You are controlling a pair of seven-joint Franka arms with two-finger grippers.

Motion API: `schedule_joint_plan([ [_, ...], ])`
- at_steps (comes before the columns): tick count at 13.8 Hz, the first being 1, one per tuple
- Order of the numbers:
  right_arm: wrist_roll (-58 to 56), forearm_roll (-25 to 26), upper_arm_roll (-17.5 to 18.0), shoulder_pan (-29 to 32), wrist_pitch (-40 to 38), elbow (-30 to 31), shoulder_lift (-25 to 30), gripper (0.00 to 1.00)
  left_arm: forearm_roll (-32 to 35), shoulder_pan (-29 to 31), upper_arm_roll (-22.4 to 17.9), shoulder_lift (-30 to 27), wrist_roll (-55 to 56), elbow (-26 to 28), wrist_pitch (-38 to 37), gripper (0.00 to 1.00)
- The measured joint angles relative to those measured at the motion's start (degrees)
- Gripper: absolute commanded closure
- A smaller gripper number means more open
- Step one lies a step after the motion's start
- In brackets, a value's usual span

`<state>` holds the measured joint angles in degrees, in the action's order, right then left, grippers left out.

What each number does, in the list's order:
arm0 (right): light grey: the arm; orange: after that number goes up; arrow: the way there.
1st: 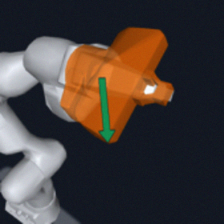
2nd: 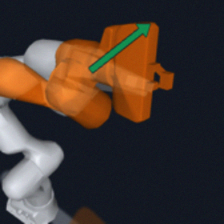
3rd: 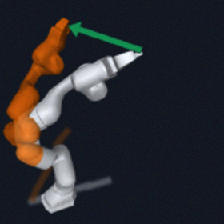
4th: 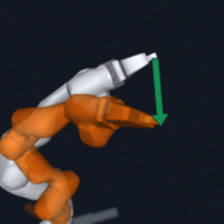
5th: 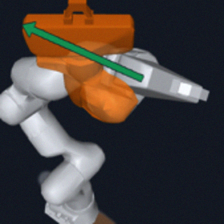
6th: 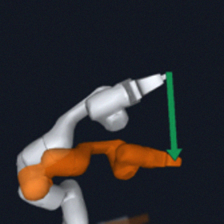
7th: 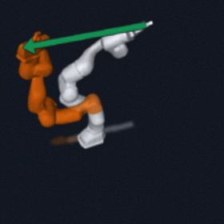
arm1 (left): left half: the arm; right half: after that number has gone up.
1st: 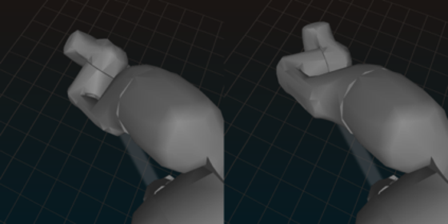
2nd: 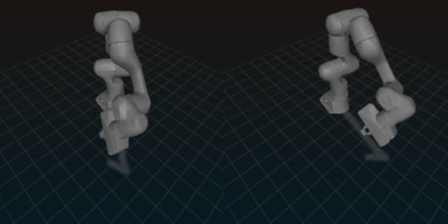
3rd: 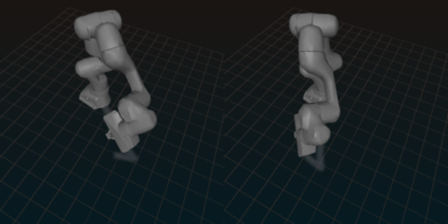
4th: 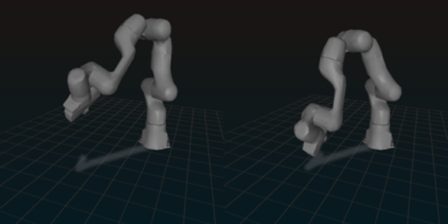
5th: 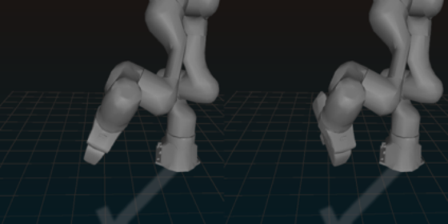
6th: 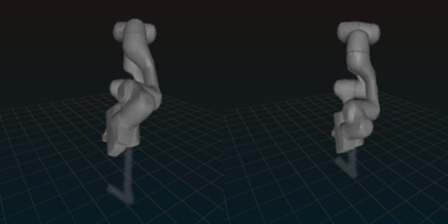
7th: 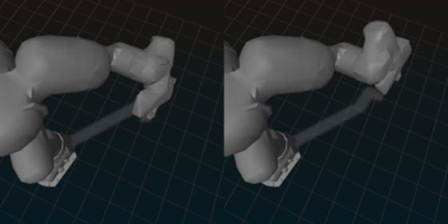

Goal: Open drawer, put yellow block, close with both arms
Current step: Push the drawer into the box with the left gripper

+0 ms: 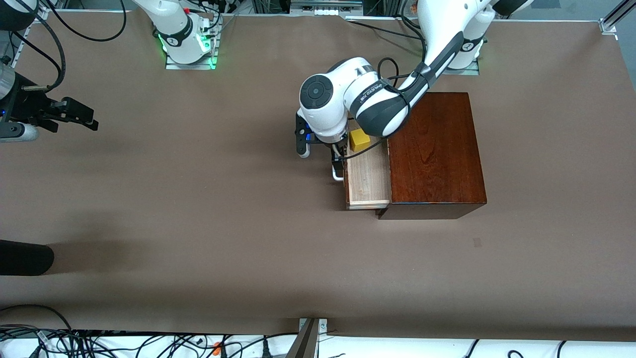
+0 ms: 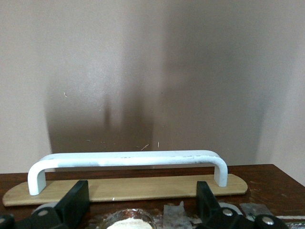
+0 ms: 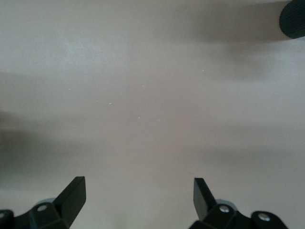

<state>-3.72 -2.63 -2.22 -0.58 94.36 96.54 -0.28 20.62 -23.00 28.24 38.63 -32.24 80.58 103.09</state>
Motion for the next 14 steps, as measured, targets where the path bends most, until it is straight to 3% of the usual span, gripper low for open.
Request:
schedule_joint_plan([
  [14, 0.0, 0.0, 0.0, 0.0, 0.0, 0.0, 0.0, 0.0, 1.2, 2.5, -0.8, -4.7, -0.7, 7.1, -1.7, 0.0],
])
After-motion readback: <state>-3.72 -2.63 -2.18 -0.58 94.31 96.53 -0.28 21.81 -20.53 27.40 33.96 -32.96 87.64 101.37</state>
